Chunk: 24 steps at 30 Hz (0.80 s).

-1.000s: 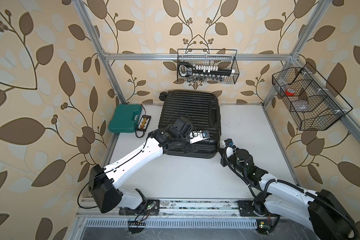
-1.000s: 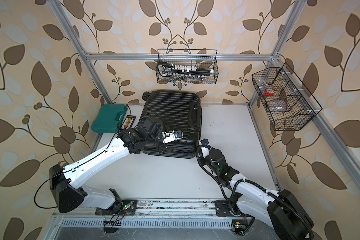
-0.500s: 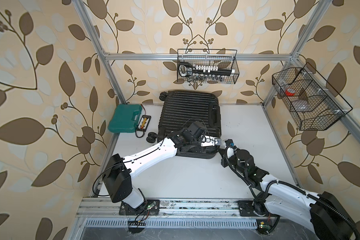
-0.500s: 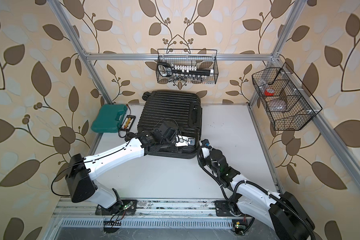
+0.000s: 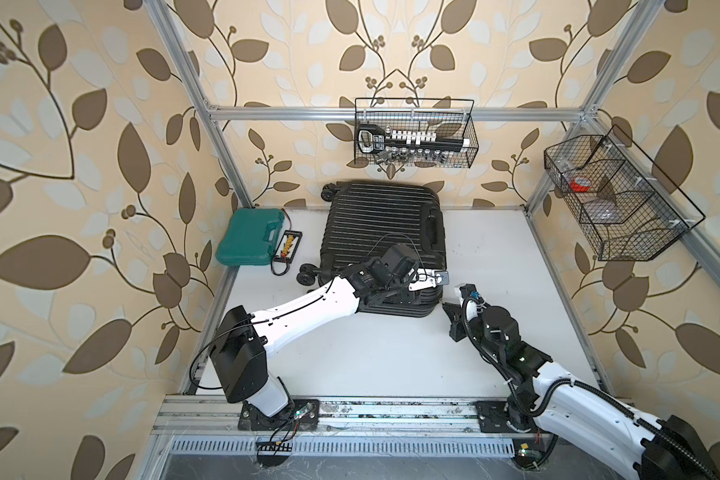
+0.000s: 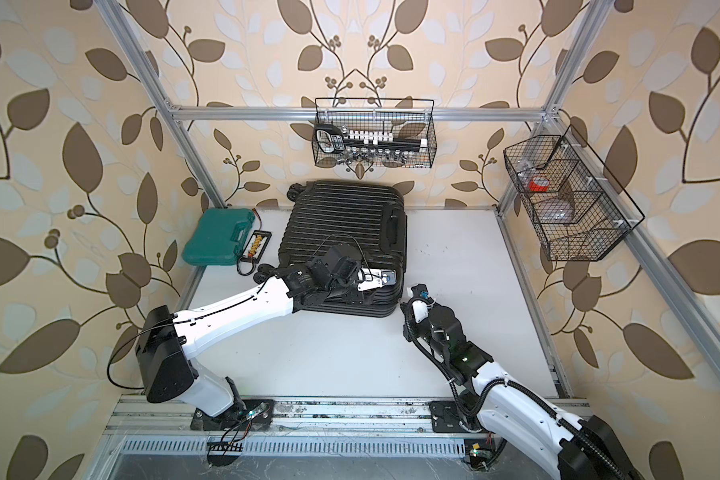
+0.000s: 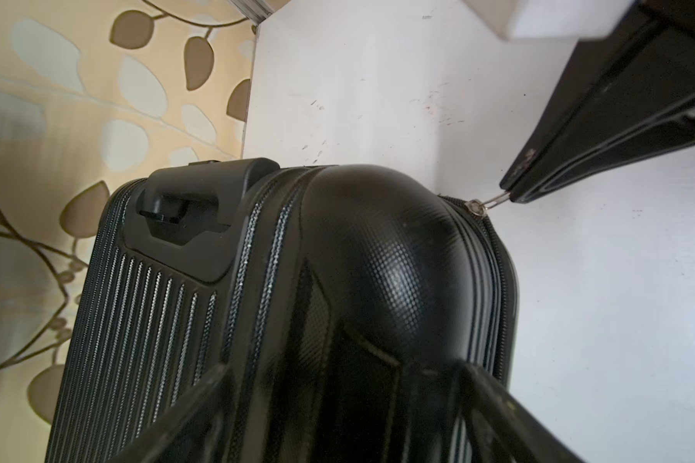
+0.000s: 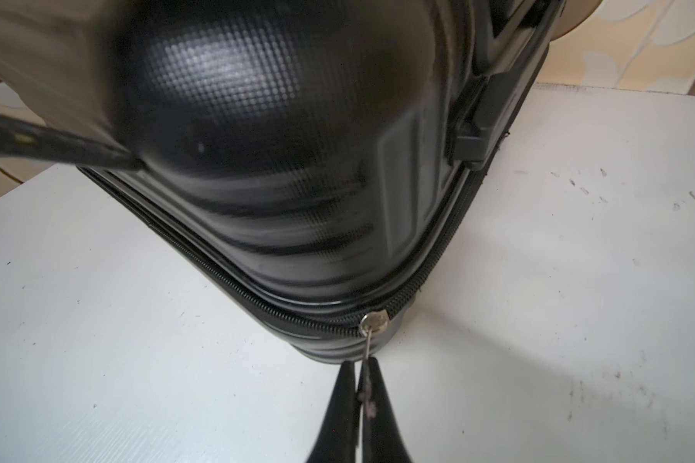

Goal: Close the suitcase zippers
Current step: Zip the zipper on the suitcase.

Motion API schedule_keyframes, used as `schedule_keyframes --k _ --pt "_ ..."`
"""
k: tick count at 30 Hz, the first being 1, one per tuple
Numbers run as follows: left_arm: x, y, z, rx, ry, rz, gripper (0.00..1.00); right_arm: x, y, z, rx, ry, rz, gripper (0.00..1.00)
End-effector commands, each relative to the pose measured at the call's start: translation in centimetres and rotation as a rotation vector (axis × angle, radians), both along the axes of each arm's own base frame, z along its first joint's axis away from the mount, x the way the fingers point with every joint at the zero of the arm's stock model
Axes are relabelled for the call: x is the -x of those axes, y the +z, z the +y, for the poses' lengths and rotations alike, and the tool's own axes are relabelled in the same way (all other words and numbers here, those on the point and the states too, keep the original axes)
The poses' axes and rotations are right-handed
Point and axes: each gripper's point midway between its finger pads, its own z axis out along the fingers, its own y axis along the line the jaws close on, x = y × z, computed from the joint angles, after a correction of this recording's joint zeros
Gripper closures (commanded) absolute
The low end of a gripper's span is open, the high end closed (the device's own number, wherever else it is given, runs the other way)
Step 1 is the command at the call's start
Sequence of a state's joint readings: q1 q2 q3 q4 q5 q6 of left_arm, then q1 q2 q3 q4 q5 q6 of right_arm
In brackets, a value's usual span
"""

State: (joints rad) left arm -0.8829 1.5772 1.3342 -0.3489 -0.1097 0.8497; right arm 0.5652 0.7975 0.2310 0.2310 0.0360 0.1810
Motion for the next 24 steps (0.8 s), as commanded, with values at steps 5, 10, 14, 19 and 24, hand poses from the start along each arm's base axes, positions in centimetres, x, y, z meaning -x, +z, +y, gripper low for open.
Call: schedule_keyframes --k 5,10,14,19,24 --pt "-6.1 4.6 0.5 0.138 0.232 -0.168 0.12 3.2 1.5 4.7 -0.148 0.288 0.01 1.0" --pt "-6.0 4.0 0.0 0.149 0.221 -0.141 0.12 3.8 2.2 5.5 -0.181 0.343 -0.005 1.0" --pt "-6.0 3.6 -0.4 0.154 0.213 -0.115 0.13 4.4 2.7 6.1 -0.202 0.397 -0.01 1.0" --pt "-4.9 4.4 -1.1 0.222 0.194 -0.04 0.14 3.7 2.2 5.5 -0.183 0.341 0.002 1.0" --pt "-2.1 9.7 -1.0 0.442 0.163 0.046 0.09 2.5 1.3 3.9 -0.126 0.229 0.009 1.0"
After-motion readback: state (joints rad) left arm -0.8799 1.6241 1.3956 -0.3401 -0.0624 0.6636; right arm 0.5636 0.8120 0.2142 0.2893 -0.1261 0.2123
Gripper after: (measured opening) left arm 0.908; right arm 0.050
